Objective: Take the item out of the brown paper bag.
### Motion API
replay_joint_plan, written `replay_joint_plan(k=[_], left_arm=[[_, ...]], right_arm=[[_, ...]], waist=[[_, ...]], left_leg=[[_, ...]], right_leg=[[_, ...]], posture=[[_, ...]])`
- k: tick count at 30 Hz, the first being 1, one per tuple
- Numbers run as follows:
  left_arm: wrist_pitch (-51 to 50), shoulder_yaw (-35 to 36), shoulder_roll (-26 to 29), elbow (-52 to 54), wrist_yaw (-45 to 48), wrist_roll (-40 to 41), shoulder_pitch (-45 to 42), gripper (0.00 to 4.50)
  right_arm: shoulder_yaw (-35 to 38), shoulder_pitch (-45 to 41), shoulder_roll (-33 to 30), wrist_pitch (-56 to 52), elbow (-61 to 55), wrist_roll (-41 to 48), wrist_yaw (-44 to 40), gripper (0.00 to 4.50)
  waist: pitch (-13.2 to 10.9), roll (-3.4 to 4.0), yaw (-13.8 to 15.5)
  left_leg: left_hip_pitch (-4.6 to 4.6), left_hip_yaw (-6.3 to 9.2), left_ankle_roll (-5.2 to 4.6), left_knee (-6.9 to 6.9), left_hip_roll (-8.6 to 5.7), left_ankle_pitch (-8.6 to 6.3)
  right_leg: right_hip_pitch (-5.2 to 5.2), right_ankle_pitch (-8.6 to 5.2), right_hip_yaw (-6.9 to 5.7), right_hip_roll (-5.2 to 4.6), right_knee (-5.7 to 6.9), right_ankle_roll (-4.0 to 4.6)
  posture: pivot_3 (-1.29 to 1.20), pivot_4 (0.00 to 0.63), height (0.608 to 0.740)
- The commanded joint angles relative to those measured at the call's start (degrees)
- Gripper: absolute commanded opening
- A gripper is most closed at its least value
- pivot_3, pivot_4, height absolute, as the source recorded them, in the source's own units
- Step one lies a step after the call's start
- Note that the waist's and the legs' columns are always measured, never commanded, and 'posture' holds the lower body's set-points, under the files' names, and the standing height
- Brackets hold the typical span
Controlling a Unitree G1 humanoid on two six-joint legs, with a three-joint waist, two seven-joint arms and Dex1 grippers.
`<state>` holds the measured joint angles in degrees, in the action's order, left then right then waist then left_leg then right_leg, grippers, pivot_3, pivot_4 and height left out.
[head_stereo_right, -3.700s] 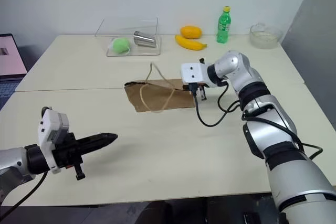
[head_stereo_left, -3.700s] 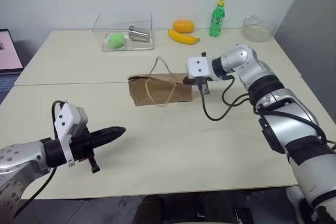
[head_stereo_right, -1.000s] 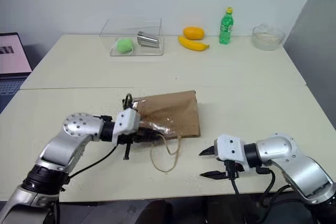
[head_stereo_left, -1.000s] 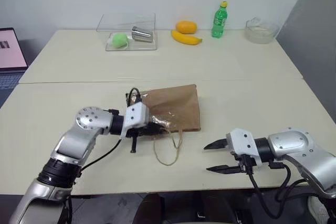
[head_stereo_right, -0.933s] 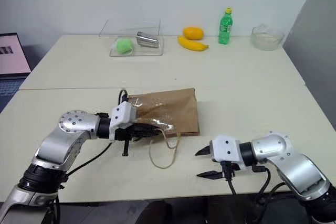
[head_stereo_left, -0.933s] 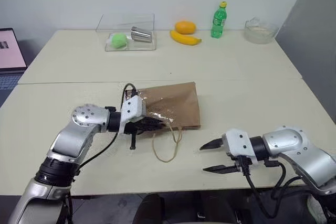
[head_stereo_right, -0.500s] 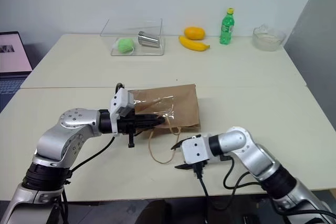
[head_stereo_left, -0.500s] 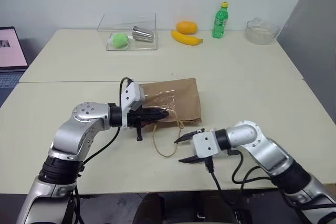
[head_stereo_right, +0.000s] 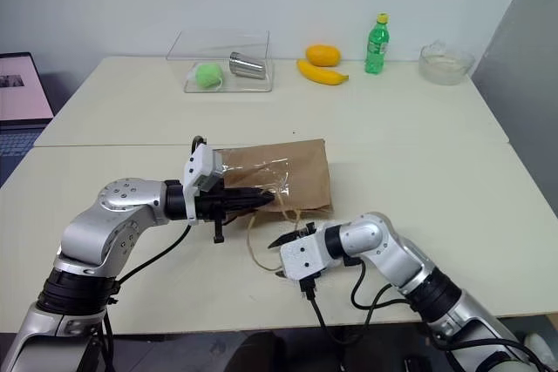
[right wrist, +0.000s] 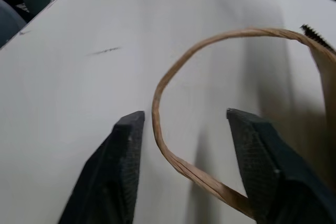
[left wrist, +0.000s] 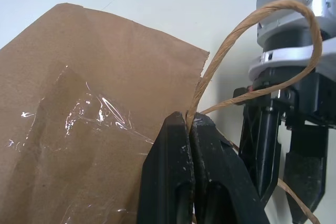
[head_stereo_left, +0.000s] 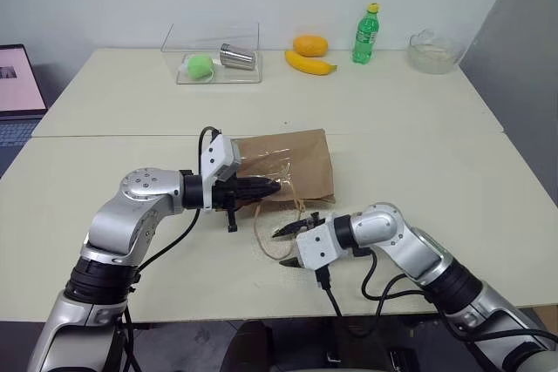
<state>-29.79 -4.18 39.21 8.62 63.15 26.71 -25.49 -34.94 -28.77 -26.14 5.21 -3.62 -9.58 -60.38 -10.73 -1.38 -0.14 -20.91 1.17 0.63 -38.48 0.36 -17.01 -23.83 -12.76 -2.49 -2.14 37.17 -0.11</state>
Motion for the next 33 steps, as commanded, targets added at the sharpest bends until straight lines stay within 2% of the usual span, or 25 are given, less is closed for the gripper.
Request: replay_joint_plan(k=[1, 5, 12, 18, 33], left_arm=[[0.7, 1.7, 0.2, 1.0, -0.1, 0.7, -1.3, 0.00], [0.2, 2.4, 0.2, 0.9, -0.5, 1.1, -1.5, 0.00], [-0.9, 4.4, 0.1, -0.6, -1.9, 1.8, -2.4, 0.00], [-3.6, 7.7, -2.6, -4.1, -6.7, 3.8, -7.5, 0.00], [-12.0, 13.5, -7.0, -5.8, -16.6, 10.0, -15.3, 0.00]], right_arm=[[0.7, -0.5, 0.3, -0.5, -1.0, 0.5, -0.6, 1.48], [1.4, -0.1, 0.5, -1.9, -1.1, 1.0, -0.7, 0.03], [2.1, 0.9, -0.8, -3.3, -1.6, 1.6, -1.5, 0.03], [2.1, 3.2, -4.9, -3.1, -2.4, 0.9, -3.2, 0.03], [0.1, 6.8, -8.5, -1.8, -3.2, -2.9, -4.1, 0.03]], waist=[[0.0, 0.00, 0.0], [0.0, 0.00, 0.0], [0.0, 0.00, 0.0], [0.0, 0.00, 0.1], [0.0, -0.05, 0.1]], left_leg=[[0.00, 0.00, 0.00, 0.00, 0.00, 0.00], [0.00, 0.00, 0.00, 0.00, 0.01, 0.00], [0.00, 0.01, 0.00, 0.00, 0.02, 0.00], [0.00, 0.02, 0.00, -0.04, 0.01, 0.00], [0.02, 0.05, 0.01, -0.23, 0.01, -0.01]], right_leg=[[0.00, 0.00, 0.00, 0.00, 0.00, 0.01], [0.00, 0.01, -0.01, 0.01, 0.01, 0.02], [0.00, 0.01, -0.02, 0.01, 0.00, 0.01], [0.02, 0.00, -0.04, 0.01, 0.00, 0.00], [0.15, -0.03, -0.03, 0.00, -0.01, -0.06]], posture=[[0.00, 0.150, 0.740], [0.00, 0.150, 0.740], [0.00, 0.150, 0.740], [0.00, 0.150, 0.740], [0.00, 0.150, 0.740]])
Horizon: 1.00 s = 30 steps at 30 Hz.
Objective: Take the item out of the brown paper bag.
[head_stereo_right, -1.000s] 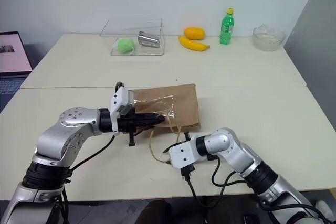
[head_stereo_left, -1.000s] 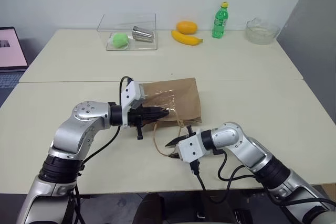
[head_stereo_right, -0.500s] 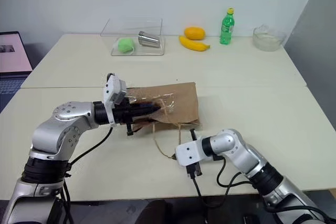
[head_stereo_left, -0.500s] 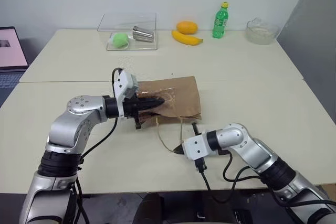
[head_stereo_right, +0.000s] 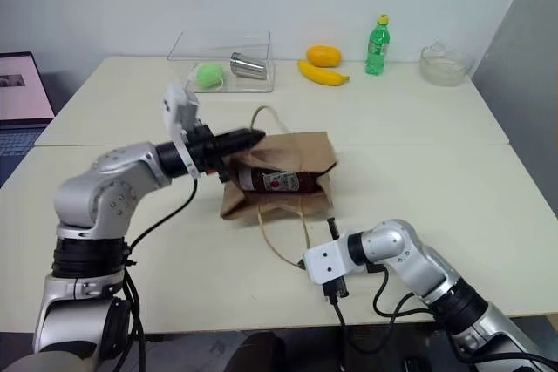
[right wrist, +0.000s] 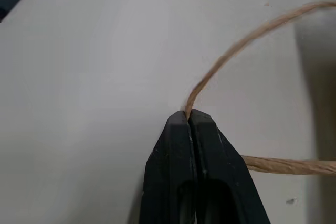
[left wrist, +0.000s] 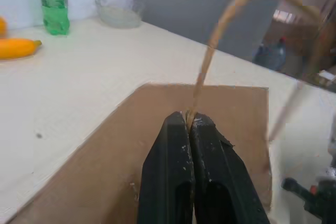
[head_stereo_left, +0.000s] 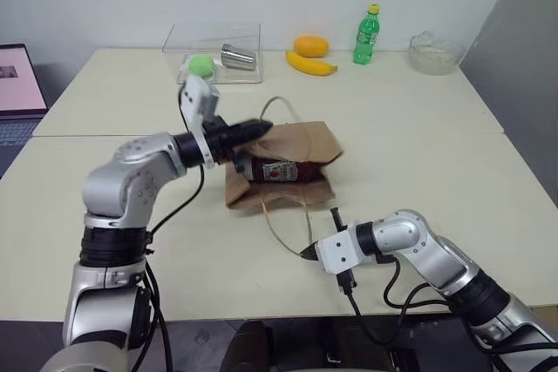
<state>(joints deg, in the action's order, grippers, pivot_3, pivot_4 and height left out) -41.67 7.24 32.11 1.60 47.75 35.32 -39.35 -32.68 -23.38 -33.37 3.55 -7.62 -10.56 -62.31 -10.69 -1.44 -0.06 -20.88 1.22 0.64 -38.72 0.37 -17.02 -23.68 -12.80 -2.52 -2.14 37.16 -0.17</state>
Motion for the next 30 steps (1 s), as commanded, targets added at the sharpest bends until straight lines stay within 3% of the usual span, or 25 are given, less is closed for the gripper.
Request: replay_joint_plan(k=[1, 11, 14, 20, 25, 30], left_arm=[[-0.1, 2.4, -0.1, 1.2, -1.6, 1.4, -1.6, 0.00], [-2.4, 4.5, 0.4, 2.6, -1.4, 5.4, -1.3, 0.00], [-3.3, 4.2, 0.8, 4.3, -0.7, 6.6, -0.3, 0.00], [-4.0, 4.1, 1.4, 5.5, 0.1, 7.6, 0.6, 0.00], [-4.0, 3.8, 1.6, 5.4, 0.7, 7.8, 0.8, 0.00], [-3.9, 3.6, 1.5, 5.2, 1.0, 7.9, 0.7, 0.00]], right_arm=[[-2.2, 1.5, -1.4, 0.1, 0.9, -2.1, -2.2, 0.03], [2.0, 1.6, -0.5, 0.1, 0.5, 2.2, -0.7, 0.03], [5.6, 1.7, 0.4, -4.4, -2.6, 6.8, -0.4, 0.63], [12.7, 1.7, -2.6, -17.8, -12.7, 17.4, -3.2, 2.62], [20.2, 0.1, -9.1, -33.7, -20.7, 31.6, -7.4, 2.62], [22.0, -7.8, -0.6, -40.7, -21.7, 36.6, 2.6, 2.62]], waist=[[0.0, 0.02, 0.0], [0.0, 0.01, 0.0], [0.0, 0.01, 0.0], [0.0, 0.01, 0.0], [0.0, 0.00, 0.1], [0.0, 0.00, -0.4]], left_leg=[[0.08, 0.00, 0.00, 0.00, 0.00, 0.00], [0.10, 0.03, 0.05, -0.01, -0.01, 0.01], [0.07, 0.03, 0.06, -0.02, 0.00, 0.01], [0.07, 0.05, 0.06, -0.02, 0.00, 0.01], [0.03, 0.06, 0.05, -0.02, -0.02, -0.01], [0.09, 0.10, 0.04, -0.01, 0.16, -0.02]], right_leg=[[0.09, -0.01, 0.00, 0.00, -0.02, -0.01], [0.15, -0.01, -0.01, -0.02, -0.06, -0.01], [0.14, 0.01, -0.01, -0.03, -0.06, 0.02], [0.12, 0.01, -0.03, -0.03, -0.04, 0.01], [0.13, 0.01, -0.05, -0.06, -0.11, 0.01], [0.10, -0.02, 0.02, -0.03, -0.08, -0.04]], posture=[[0.00, 0.150, 0.740], [0.00, 0.150, 0.740], [0.00, 0.150, 0.740], [0.00, 0.150, 0.740], [0.00, 0.150, 0.740], [0.00, 0.150, 0.740]])
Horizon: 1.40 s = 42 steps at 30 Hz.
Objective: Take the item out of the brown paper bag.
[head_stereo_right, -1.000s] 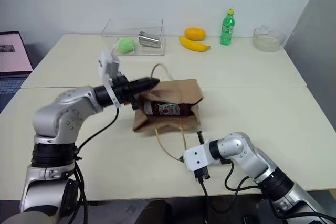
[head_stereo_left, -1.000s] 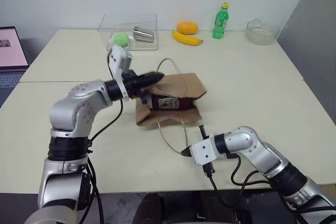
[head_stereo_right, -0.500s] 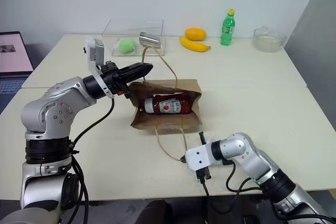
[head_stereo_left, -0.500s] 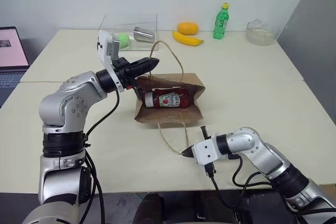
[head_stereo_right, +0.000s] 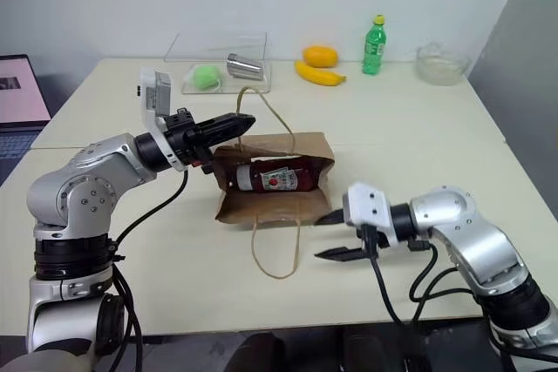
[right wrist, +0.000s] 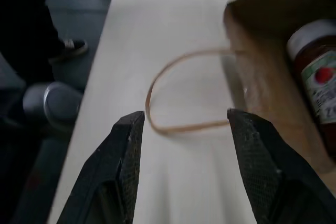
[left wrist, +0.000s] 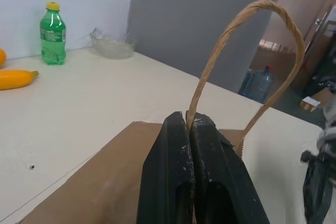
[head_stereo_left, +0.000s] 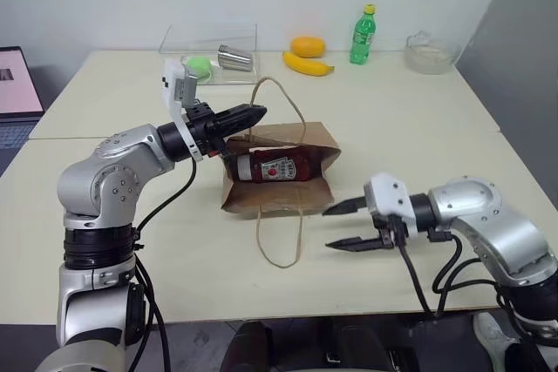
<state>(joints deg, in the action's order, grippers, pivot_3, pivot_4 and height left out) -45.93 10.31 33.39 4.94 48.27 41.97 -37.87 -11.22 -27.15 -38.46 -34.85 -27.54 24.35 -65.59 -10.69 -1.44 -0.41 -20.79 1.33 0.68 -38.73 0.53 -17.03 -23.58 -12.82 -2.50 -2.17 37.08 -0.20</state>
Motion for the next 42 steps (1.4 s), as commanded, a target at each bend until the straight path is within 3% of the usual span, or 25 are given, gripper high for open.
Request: replay_joint_plan(k=[1, 8, 12, 15, 18, 19, 33, 42], left_arm=[[0.3, 0.5, 0.1, 1.8, 0.4, 1.3, -0.9, 0.00], [0.1, 0.8, -0.1, 1.9, -0.1, 1.8, -0.8, 0.00], [0.2, 0.9, -0.1, 2.2, -0.4, 2.0, -0.6, 0.00], [0.2, 0.9, -0.3, 2.5, -0.7, 2.1, -0.5, 0.00], [0.2, 1.1, -0.2, 2.8, -0.8, 2.2, -0.4, 0.00], [0.2, 1.1, -0.2, 2.7, -0.8, 2.1, -0.5, 0.00], [0.6, 1.2, 0.0, 2.4, -0.6, 1.9, -0.8, 0.00], [0.8, 1.0, -0.1, 2.1, -0.5, 1.7, -1.0, 0.00]], right_arm=[[-1.4, -5.7, 6.8, -1.8, -0.6, -1.2, 8.9, 2.62], [-17.2, -11.4, 15.6, 5.9, 9.4, -20.0, 19.9, 2.62], [-21.1, -14.2, 21.3, 8.9, 16.6, -26.7, 25.2, 2.62], [-22.1, -15.5, 24.1, 11.9, 21.7, -31.2, 29.0, 3.24], [-22.8, -16.1, 24.4, 14.0, 25.1, -35.5, 31.2, 4.30], [-23.0, -16.4, 24.3, 15.0, 26.1, -36.9, 31.8, 4.46], [-30.7, -22.6, 25.0, 24.6, 39.8, -57.9, 35.7, 4.46], [-29.5, -25.9, 28.2, 27.4, 52.7, -60.9, 35.9, 4.46]], waist=[[0.0, 0.00, -0.1], [0.0, 0.00, 0.2], [0.0, 0.00, 0.2], [0.0, 0.00, 0.2], [0.0, 0.00, 0.2], [0.0, 0.00, 0.2], [0.0, 0.00, -0.5], [0.0, 0.00, -0.7]], left_leg=[[0.00, 0.01, 0.00, 0.01, 0.03, 0.00], [-0.16, -0.01, 0.03, 0.02, -0.03, 0.01], [-0.23, -0.17, 0.05, 0.01, -0.11, 0.03], [-0.27, -0.16, 0.10, 0.01, -0.10, 0.06], [-0.31, -0.16, 0.20, 0.01, -0.11, 0.12], [-0.31, -0.17, 0.19, 0.01, -0.12, 0.11], [-0.32, -0.16, 0.04, 0.02, -0.07, 0.02], [-0.32, -0.16, 0.05, 0.02, -0.06, 0.03]], right_leg=[[-0.05, 0.01, 0.00, 0.03, 0.03, 0.02], [-0.24, 0.07, 0.03, 0.08, 0.07, 0.14], [-0.39, 0.17, 0.22, 0.10, 0.11, 0.26], [-0.44, 0.18, 0.21, 0.10, 0.11, 0.28], [-0.46, 0.19, 0.21, 0.10, 0.10, 0.28], [-0.46, 0.19, 0.22, 0.10, 0.10, 0.29], [-0.51, 0.19, 0.23, 0.13, 0.14, 0.30], [-0.51, 0.19, 0.23, 0.13, 0.14, 0.30]], posture=[[0.00, 0.150, 0.740], [0.00, 0.150, 0.740], [0.00, 0.150, 0.740], [0.00, 0.150, 0.740], [0.00, 0.150, 0.740], [0.00, 0.150, 0.740], [0.00, 0.150, 0.740], [0.00, 0.150, 0.740]])
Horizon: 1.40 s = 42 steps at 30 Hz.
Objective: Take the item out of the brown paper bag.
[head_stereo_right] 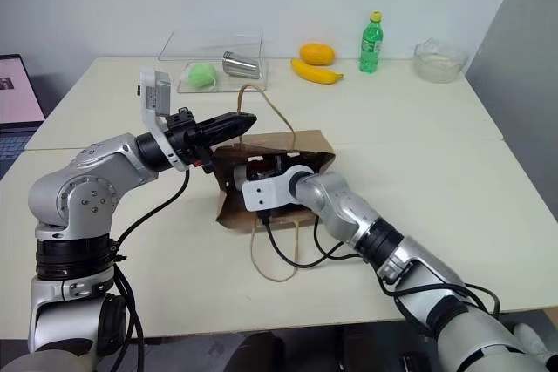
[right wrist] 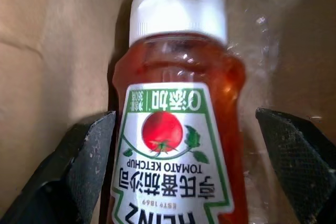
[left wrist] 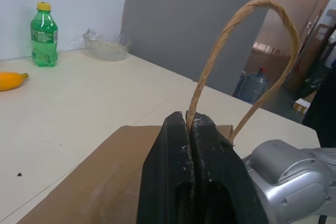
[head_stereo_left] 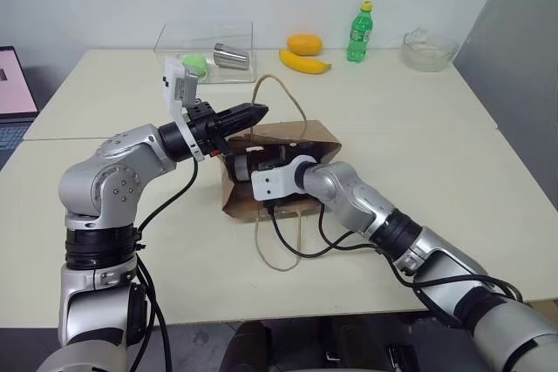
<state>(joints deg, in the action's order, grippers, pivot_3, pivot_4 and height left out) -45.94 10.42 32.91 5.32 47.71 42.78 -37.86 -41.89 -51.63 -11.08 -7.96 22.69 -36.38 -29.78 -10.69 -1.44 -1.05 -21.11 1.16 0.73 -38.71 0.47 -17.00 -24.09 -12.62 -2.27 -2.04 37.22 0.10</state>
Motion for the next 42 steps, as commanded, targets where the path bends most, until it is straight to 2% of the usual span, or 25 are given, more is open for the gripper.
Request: replay_joint_plan(k=[1, 3, 4, 6, 8, 9, 18, 24, 34, 37, 42], left_arm=[[0.8, 0.8, 0.4, 1.8, 0.1, 0.9, -1.0, 0.00], [0.9, 0.9, 0.4, 1.8, 0.1, 0.8, -0.9, 0.00], [0.9, 0.9, 0.4, 1.9, 0.1, 0.8, -0.8, 0.00], [0.9, 1.0, 0.5, 1.9, 0.2, 0.8, -0.6, 0.00], [1.0, 1.1, 0.6, 2.0, 0.1, 0.8, -0.4, 0.00], [1.0, 1.1, 0.6, 2.0, 0.1, 0.8, -0.3, 0.00], [1.4, 1.4, 0.7, 1.6, -0.2, 0.3, 0.0, 0.00], [1.7, 1.6, 0.9, 0.5, -0.7, -0.1, -0.2, 0.00], [2.3, 1.3, 1.1, -1.1, -0.9, -0.7, -0.9, 0.00], [2.5, 1.2, 1.2, -1.4, -0.7, -0.9, -1.0, 0.00], [2.6, 1.0, 1.3, -1.5, -0.5, -1.2, -0.8, 0.00]], right_arm=[[1.6, -1.4, 1.2, 0.4, 3.3, 0.2, -0.6, 4.46], [2.1, -1.4, 1.6, 0.2, 4.1, 0.5, -1.5, 4.46], [2.4, -1.3, 1.7, 0.2, 4.1, 0.6, -1.8, 4.30], [3.1, -1.3, 1.8, 0.4, 3.6, 0.6, -1.9, 3.88], [3.8, -1.3, 1.6, 0.9, 2.7, 0.8, -2.1, 3.25], [4.1, -1.3, 1.6, 1.2, 2.2, 0.9, -2.2, 3.12], [7.2, -0.7, -1.6, 5.8, -6.3, 5.1, -7.2, 3.10], [12.0, 2.0, -4.8, 7.4, -14.4, 15.5, -16.6, 3.10], [17.6, 4.1, -9.2, 9.7, -21.0, 32.1, -29.4, 3.10], [20.4, 4.8, -9.7, 7.5, -23.4, 38.6, -32.8, 3.10], [28.3, 5.0, -12.0, -5.9, -29.3, 52.4, -35.5, 3.10]], waist=[[0.0, 0.00, -0.1], [0.0, 0.00, -0.1], [0.0, 0.00, -0.1], [0.0, 0.00, -0.1], [0.0, 0.00, -0.1], [0.0, 0.00, -0.1], [0.0, 0.01, -0.2], [0.0, 0.01, -0.2], [0.0, 0.01, -0.3], [0.0, 0.01, -0.3], [0.0, 0.04, -0.2]], left_leg=[[0.00, 0.00, 0.00, 0.00, 0.00, 0.00], [0.02, 0.00, 0.00, 0.00, 0.00, 0.00], [0.02, 0.01, -0.01, 0.00, 0.00, -0.01], [0.03, 0.01, -0.01, 0.00, 0.00, -0.01], [0.02, 0.01, -0.01, 0.00, 0.00, -0.01], [0.02, 0.01, -0.01, 0.00, 0.00, -0.01], [-0.02, 0.01, -0.01, 0.00, 0.00, -0.01], [-0.03, 0.03, -0.03, 0.01, 0.01, -0.02], [-0.02, 0.04, -0.04, 0.01, 0.05, -0.02], [-0.02, 0.05, -0.04, 0.01, 0.06, -0.02], [-0.02, 0.07, -0.04, 0.00, 0.04, -0.02]], right_leg=[[0.00, 0.00, 0.00, 0.00, 0.00, 0.00], [0.01, 0.00, 0.00, 0.00, 0.02, 0.00], [0.02, 0.00, 0.00, -0.01, 0.02, 0.00], [0.02, 0.00, 0.00, -0.01, 0.03, 0.00], [0.02, 0.00, 0.00, -0.01, 0.03, 0.00], [0.02, 0.00, 0.00, -0.01, 0.02, 0.00], [-0.02, 0.00, 0.00, -0.01, 0.00, 0.00], [-0.02, 0.00, -0.01, -0.02, -0.01, 0.00], [-0.02, 0.00, -0.02, -0.02, -0.01, 0.00], [-0.01, 0.00, -0.03, -0.02, -0.02, 0.00], [0.02, 0.00, -0.05, -0.05, -0.03, 0.00]], posture=[[0.00, 0.150, 0.740], [0.00, 0.150, 0.740], [0.00, 0.150, 0.740], [0.00, 0.150, 0.740], [0.00, 0.150, 0.740], [0.00, 0.150, 0.740], [0.00, 0.150, 0.740], [0.00, 0.150, 0.740], [0.00, 0.150, 0.740], [0.00, 0.150, 0.740], [0.00, 0.150, 0.740]])
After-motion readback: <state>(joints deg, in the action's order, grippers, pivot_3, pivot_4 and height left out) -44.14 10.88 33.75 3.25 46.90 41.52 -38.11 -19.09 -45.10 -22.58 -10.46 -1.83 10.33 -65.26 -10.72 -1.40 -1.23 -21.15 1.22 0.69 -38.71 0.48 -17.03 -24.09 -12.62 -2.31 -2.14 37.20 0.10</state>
